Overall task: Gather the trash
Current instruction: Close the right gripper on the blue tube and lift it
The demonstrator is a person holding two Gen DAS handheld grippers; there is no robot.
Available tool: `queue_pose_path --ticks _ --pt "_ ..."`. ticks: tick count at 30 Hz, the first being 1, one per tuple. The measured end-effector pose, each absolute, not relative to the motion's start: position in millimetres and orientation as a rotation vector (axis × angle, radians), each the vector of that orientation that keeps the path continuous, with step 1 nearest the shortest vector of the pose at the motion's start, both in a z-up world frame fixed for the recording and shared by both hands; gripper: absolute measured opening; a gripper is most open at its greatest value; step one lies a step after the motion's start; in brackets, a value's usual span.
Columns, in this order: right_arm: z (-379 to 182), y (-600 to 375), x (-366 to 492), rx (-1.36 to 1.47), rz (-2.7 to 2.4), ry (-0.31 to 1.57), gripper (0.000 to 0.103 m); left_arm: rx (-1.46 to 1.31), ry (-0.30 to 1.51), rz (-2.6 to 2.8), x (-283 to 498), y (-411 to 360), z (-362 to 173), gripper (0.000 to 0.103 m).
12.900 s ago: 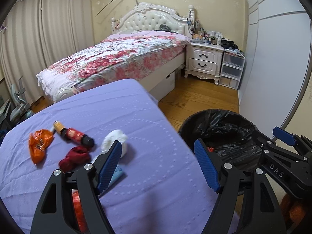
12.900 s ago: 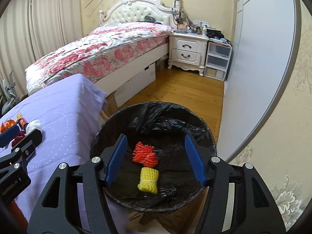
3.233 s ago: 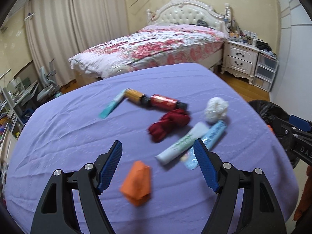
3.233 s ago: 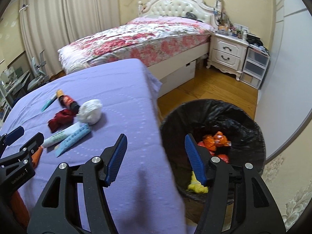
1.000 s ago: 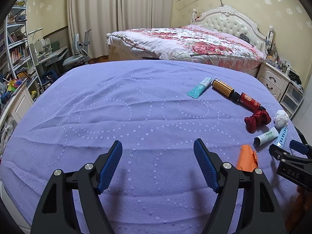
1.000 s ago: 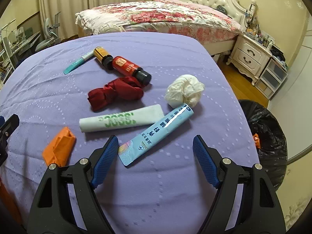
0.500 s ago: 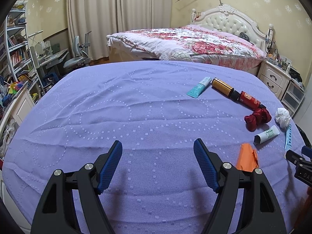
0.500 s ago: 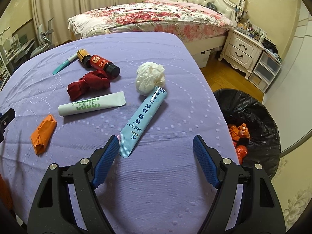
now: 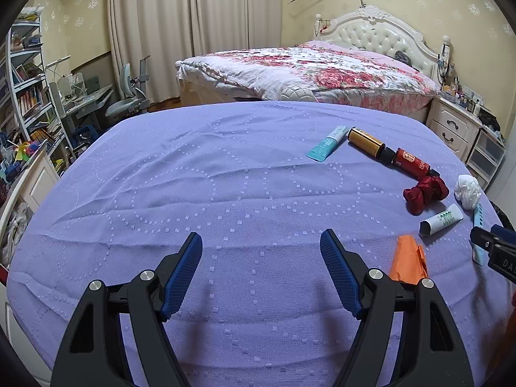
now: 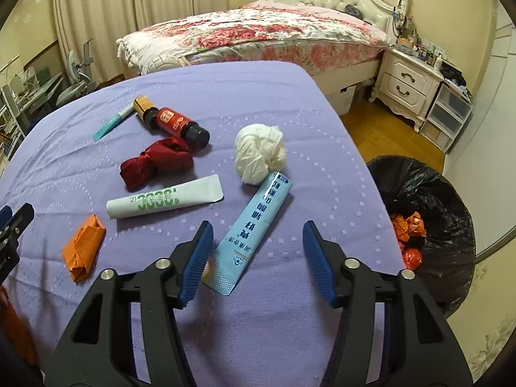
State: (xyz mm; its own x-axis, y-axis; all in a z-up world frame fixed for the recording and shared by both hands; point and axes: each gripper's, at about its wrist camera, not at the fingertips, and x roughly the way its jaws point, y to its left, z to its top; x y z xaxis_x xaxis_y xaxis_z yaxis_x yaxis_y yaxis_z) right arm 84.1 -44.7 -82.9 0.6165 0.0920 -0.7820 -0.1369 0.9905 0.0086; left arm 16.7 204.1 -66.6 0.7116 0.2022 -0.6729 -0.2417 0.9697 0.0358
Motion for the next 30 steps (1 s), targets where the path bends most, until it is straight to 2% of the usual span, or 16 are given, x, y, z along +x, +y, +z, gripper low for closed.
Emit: queue_pose_path --ticks 1,6,19,26,27,28,30 --pt "-84 -43 83 -0.059 0.137 0.901 0.042 -0.056 0.739 0.246 17 204 -67 0.073" --pt "-86 -42 78 -0.077 0.157 0.900 0.025 -0.052 0.737 0.240 16 202 -66 0.073" --pt "-82 -60 58 -0.046 0.223 0.898 0.015 -0.048 0.749 0.178 12 175 -64 0.073" --pt "-83 -68 52 -0.053 0.233 0.893 0.017 -0.029 0.746 0.138 9 150 -64 0.073" --pt "-84 -69 52 -0.049 0.239 0.897 0.021 -0.029 0.747 0.133 9 147 -63 0.073" --pt "-84 -70 52 -0.046 0.244 0.898 0.029 -0.029 0.747 0.128 8 144 -63 0.073" --pt "-85 -71 51 -0.042 0.243 0.888 0.035 -0.026 0.744 0.119 8 139 -63 0.073"
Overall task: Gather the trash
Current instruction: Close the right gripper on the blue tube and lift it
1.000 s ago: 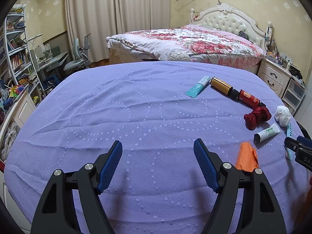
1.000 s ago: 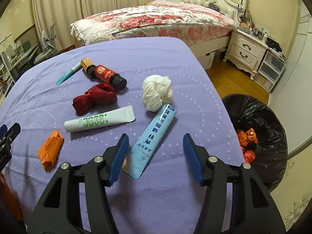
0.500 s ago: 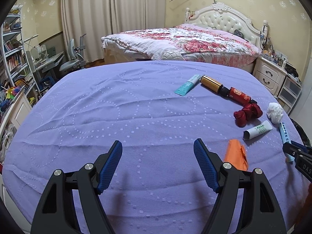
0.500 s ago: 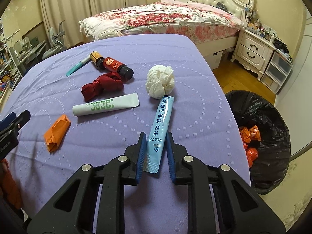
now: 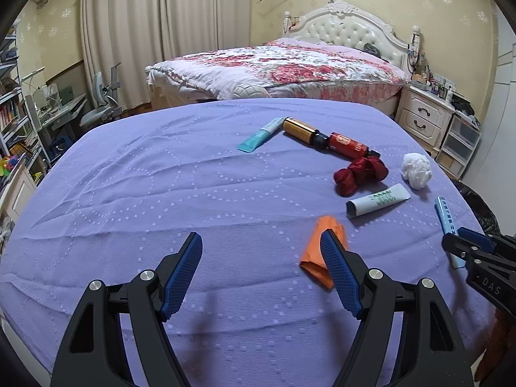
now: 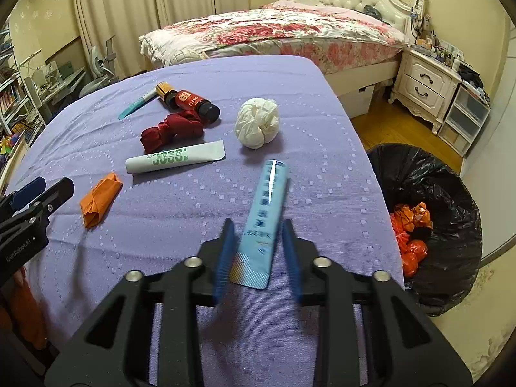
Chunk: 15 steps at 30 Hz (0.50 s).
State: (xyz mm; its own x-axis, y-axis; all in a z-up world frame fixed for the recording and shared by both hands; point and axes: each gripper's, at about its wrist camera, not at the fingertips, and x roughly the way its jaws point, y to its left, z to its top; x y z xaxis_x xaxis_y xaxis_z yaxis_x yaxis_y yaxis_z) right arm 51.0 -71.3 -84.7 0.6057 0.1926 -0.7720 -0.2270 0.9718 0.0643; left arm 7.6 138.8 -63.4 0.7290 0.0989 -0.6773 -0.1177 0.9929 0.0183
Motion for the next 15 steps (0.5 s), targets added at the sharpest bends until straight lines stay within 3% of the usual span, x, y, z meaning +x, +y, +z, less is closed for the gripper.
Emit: queue_pose_path --ticks 5,9,15 --pt "-86 -73 50 -0.043 0.248 0.874 0.034 -0.006 0.747 0.094 11 126 -65 0.073" --pt "-87 -73 49 -0.069 0.230 0.860 0.023 0.030 0.755 0.075 15 115 -68 0.073" --pt "-87 -77 49 -0.047 0.238 0.854 0.021 0.052 0.793 0.053 23 108 -74 0.073"
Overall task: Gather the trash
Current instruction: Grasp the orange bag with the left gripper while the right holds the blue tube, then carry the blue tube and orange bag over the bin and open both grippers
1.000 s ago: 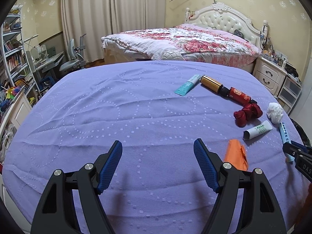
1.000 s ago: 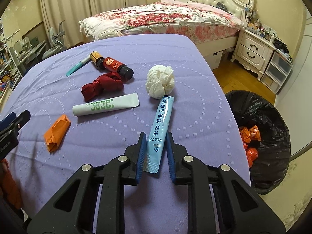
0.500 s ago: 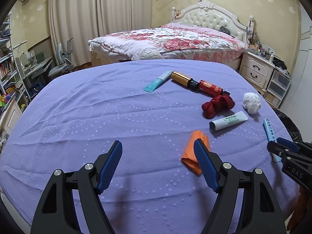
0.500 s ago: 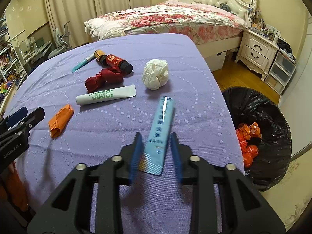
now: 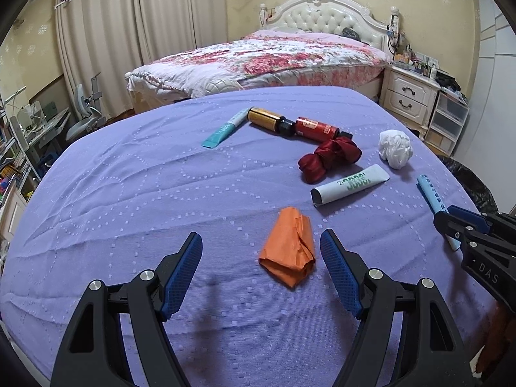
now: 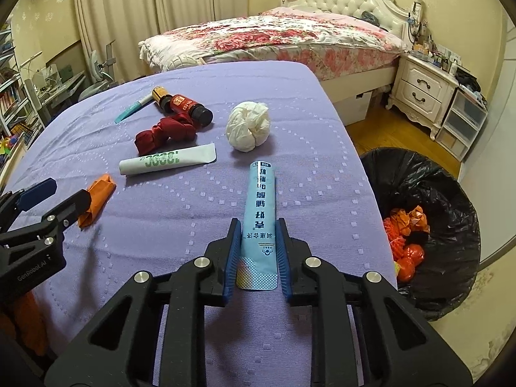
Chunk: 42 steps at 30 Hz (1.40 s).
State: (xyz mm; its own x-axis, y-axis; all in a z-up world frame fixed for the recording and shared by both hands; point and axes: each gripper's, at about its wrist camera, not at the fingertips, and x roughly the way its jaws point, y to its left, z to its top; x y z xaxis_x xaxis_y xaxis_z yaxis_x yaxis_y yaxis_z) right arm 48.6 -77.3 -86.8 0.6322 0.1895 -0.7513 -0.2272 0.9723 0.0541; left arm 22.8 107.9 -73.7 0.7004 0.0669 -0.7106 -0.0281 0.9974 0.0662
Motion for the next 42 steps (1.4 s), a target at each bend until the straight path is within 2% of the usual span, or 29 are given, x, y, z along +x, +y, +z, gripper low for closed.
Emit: queue_pose_path --ticks 1,4,8,26,34,42 --pt "-87 -77 49 -0.047 0.238 0.853 0.021 0.050 0.803 0.048 25 108 -75 0.073" --pt "-87 -78 49 -0.037 0.243 0.853 0.021 0.030 0.838 0.026 28 110 -80 0.060" --pt "-86 -79 49 -0.027 0.247 0.851 0.021 -0.001 0.872 -0.004 31 113 -86 0.035" --pt "-64 -104 45 0.017 0.218 0.788 0.021 -0.029 0.728 -0.089 11 93 -50 0.033" --pt "-48 -153 51 0.050 0.104 0.739 0.021 0.001 0.655 -0.183 27 45 -29 0.033" --pt "-49 -202 61 0.073 -0.007 0.723 0.021 0.043 0.661 -0.276 60 -17 -36 0.033"
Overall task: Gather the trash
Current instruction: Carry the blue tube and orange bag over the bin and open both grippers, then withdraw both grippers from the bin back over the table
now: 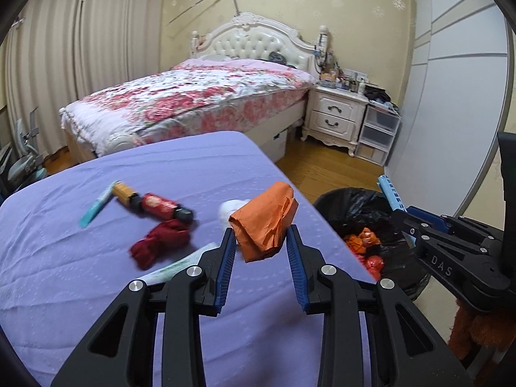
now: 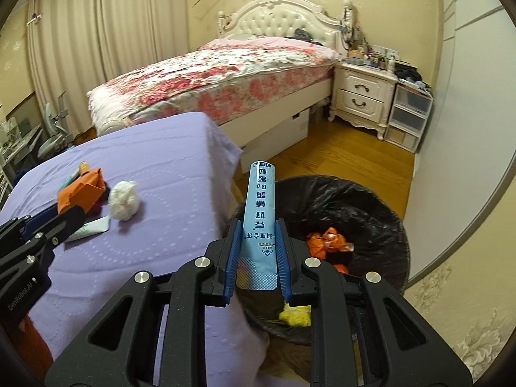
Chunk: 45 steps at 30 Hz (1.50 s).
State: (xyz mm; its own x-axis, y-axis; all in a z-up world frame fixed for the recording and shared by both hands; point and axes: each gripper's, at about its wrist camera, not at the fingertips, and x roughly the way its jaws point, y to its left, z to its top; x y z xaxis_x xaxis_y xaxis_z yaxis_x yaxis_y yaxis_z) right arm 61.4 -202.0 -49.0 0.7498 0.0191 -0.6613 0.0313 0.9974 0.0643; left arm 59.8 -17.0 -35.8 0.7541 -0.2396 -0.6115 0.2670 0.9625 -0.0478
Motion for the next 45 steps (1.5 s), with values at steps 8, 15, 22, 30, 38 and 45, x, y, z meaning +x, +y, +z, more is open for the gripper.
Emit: queue_pose_path --ticks 8,15,22,30,38,45 --pt "-67 -239 75 0.102 -0.080 0.744 0.021 0.090 0.682 -0.323 85 -63 -49 0.033" --pt "-77 -261 81 0.131 -0.124 0.752 0.021 0.129 0.703 -0.331 103 -94 -61 0.034" --pt "-83 -276 84 0.136 -0.166 0.758 0.022 0.188 0.707 -0.361 107 -122 -67 0.036" --pt "-90 -279 87 0.143 -0.206 0.767 0.036 0.191 0.703 -0.326 106 -125 -68 0.071" --pt "-86 -278 82 0.158 -0.204 0.758 0.042 0.173 0.695 -0.300 100 -109 -62 0.073" --pt "-82 -260 78 0.158 -0.149 0.763 0.043 0.180 0.691 -0.239 89 -78 -59 0.073"
